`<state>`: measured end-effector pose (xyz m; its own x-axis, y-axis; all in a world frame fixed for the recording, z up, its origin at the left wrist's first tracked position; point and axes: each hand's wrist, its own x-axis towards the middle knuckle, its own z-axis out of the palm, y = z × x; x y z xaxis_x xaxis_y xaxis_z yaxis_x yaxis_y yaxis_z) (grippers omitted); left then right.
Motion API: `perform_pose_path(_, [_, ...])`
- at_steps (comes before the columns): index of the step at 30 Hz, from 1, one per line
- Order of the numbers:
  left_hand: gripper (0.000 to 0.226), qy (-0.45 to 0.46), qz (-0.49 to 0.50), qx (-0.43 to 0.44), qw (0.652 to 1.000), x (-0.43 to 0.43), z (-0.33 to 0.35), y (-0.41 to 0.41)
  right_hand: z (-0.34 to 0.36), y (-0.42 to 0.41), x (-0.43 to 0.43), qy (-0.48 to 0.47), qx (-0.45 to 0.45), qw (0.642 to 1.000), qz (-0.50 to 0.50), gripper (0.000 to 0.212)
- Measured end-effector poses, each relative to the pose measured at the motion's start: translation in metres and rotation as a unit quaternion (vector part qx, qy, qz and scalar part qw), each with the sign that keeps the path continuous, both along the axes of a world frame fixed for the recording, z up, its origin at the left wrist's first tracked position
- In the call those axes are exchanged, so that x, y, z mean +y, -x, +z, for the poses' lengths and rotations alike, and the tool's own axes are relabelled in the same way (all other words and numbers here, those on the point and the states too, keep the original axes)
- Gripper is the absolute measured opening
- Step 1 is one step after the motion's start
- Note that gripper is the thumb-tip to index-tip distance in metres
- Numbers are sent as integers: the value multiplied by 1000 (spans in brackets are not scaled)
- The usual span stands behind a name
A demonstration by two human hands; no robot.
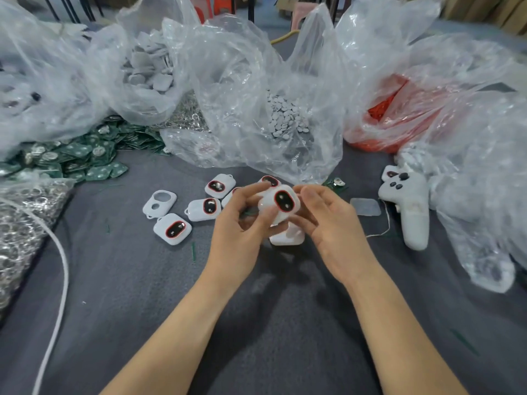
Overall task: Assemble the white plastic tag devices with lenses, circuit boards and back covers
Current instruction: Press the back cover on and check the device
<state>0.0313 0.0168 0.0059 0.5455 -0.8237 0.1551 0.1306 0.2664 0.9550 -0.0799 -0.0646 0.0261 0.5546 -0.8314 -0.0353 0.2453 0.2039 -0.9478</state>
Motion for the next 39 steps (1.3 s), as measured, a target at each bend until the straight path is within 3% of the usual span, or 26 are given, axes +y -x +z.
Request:
perform_pose_path(3, [22,7,6,18,1000,0,-1,0,-4,3,2,38,43,998,34,24])
perform_pose_path(8, [12,-23,-6,-4,1000,1,-3,2,-7,1,7,126,118,985,-2,7])
perform_pose_path(13, [3,-28,-21,-21,999,2,-2,6,-5,0,10,161,108,981,-30,10])
perform_pose_path(19, [11,-47,-8,-51,998,4,-1,3,-4,2,11,159,94,983,6,9])
perform_pose_path(26, [2,-50,-40,-79,995,8,-1,2,-4,3,14,187,110,974,69,7])
perform_pose_path(30, [11,-67,-34,-117,990,8,0,2,-8,3,15,218,133,964,78,13])
perform_pose_path(39, [15,-35,-25,-100,994,9,2,2,-8,0,16,212,91,969,84,11])
